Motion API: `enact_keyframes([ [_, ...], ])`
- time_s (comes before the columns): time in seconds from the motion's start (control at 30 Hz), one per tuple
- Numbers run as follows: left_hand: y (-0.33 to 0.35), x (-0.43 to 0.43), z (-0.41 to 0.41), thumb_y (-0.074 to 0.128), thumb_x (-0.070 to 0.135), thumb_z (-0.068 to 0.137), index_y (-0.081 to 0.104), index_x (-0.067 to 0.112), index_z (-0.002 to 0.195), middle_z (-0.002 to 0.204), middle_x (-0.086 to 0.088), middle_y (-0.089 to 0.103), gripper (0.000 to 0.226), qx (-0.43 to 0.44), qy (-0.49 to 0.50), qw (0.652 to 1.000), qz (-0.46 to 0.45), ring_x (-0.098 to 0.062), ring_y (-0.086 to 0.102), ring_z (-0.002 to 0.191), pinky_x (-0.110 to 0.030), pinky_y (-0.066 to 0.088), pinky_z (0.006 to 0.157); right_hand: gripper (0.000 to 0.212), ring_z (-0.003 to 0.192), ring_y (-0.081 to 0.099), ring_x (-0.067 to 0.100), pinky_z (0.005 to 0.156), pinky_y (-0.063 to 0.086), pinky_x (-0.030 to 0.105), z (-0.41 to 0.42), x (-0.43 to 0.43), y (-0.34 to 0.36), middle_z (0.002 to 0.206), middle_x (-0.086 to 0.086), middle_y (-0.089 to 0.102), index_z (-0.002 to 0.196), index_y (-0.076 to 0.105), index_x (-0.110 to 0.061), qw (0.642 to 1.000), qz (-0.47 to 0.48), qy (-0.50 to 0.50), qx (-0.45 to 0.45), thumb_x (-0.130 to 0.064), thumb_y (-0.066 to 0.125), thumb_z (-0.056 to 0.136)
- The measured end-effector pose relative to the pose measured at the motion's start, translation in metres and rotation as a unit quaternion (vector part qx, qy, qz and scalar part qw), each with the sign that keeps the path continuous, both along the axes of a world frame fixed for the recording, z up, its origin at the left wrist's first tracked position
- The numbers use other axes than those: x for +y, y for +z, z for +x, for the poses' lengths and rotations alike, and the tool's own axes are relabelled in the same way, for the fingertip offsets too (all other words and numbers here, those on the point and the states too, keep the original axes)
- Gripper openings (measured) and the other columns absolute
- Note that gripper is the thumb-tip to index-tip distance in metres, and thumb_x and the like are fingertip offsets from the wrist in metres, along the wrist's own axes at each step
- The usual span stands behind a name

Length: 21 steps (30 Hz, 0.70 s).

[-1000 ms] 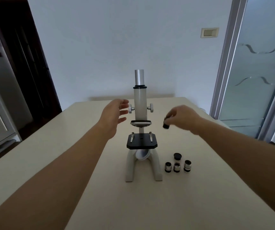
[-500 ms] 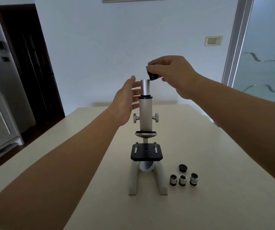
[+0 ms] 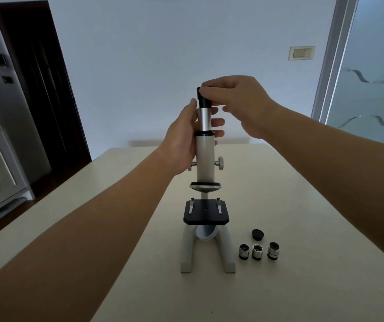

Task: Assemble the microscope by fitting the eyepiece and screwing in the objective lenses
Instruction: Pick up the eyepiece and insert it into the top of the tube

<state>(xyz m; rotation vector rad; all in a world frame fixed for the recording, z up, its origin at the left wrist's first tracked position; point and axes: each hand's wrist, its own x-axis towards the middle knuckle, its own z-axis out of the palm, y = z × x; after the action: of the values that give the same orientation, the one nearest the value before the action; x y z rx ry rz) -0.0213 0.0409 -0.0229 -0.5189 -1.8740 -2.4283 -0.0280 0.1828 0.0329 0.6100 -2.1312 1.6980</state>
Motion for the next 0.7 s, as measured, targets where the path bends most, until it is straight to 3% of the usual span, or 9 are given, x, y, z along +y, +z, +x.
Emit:
enact_keyframes([
  [0.3, -0.002, -0.001, 0.002, 0.034, 0.051, 0.103, 0.065, 0.014, 0.12, 0.103, -0.01, 0.072, 0.052, 0.003, -0.011, 1.0, 0.011, -0.029, 0.068, 0.087, -0.043, 0.049, 0.087, 0.023, 0.076, 0.064, 0.009, 0.065, 0.046, 0.013, 0.001, 0.002, -0.003, 0.092, -0.001, 0.074, 0.106, 0.077, -0.015, 1.0, 0.021, 0.011, 0.001, -0.027, 0.074, 0.086],
  [0.47, -0.003, -0.002, 0.002, 0.035, 0.052, 0.103, 0.06, 0.009, 0.129, 0.104, -0.01, 0.073, 0.056, 0.01, -0.006, 1.0, 0.013, -0.029, 0.069, 0.086, -0.044, 0.05, 0.088, 0.018, 0.078, 0.072, 0.0, 0.058, 0.045, 0.005, -0.001, 0.004, -0.007, 0.093, -0.005, 0.079, 0.101, 0.078, -0.019, 0.999, 0.028, 0.017, -0.003, -0.026, 0.073, 0.086],
  [0.7, -0.002, 0.0, 0.003, 0.045, 0.054, 0.099, 0.065, 0.022, 0.112, 0.109, -0.013, 0.075, 0.04, 0.018, -0.006, 1.0, 0.009, -0.03, 0.071, 0.089, -0.047, 0.052, 0.092, 0.016, 0.078, 0.067, -0.013, 0.059, 0.047, 0.004, -0.002, 0.003, -0.016, 0.095, -0.012, 0.077, 0.1, 0.079, -0.02, 1.0, 0.011, 0.029, -0.003, -0.023, 0.07, 0.087],
])
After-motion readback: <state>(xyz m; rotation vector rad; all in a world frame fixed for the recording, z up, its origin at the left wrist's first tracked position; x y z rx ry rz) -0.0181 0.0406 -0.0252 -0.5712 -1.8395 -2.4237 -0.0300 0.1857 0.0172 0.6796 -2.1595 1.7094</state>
